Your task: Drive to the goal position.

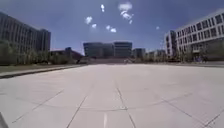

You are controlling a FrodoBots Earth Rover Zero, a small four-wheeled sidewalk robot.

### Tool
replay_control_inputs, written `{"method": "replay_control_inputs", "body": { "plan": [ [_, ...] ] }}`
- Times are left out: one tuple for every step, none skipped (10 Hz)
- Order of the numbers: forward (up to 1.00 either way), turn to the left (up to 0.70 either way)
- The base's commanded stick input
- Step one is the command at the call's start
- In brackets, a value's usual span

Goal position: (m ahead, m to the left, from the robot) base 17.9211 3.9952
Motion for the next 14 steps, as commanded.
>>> {"method": "replay_control_inputs", "body": {
  "plan": [
    [0.50,0.00],
    [0.50,0.00],
    [0.50,0.00],
    [0.50,0.00],
    [0.50,0.00],
    [0.50,0.00],
    [0.50,0.00],
    [0.50,0.00],
    [0.50,0.00],
    [0.50,0.00],
    [0.50,0.00],
    [0.50,0.00],
    [0.50,0.00],
    [0.50,0.00]
  ]
}}
